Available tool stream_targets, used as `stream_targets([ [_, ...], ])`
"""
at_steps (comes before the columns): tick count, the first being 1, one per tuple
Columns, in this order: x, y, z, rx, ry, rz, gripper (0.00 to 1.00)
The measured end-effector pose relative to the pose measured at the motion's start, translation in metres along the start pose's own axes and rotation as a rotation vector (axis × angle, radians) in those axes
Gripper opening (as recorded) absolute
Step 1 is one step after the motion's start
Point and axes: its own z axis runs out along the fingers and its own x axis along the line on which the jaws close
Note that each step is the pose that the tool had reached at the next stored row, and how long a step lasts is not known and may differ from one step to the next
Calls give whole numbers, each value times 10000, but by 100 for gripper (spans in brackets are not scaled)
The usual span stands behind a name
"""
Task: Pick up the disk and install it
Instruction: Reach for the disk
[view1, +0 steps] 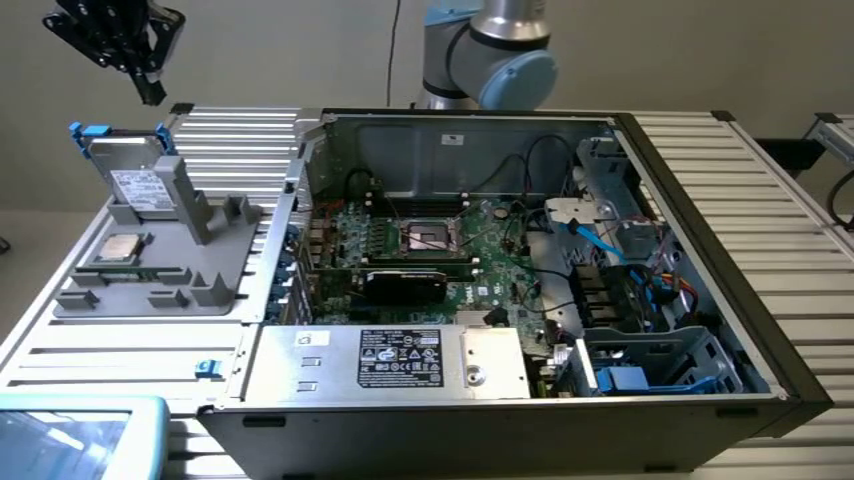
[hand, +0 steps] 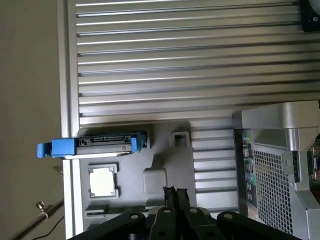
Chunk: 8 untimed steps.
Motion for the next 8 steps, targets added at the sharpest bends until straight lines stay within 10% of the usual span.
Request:
stream_targets([
  [8,320,134,5,0,-1,0,11],
])
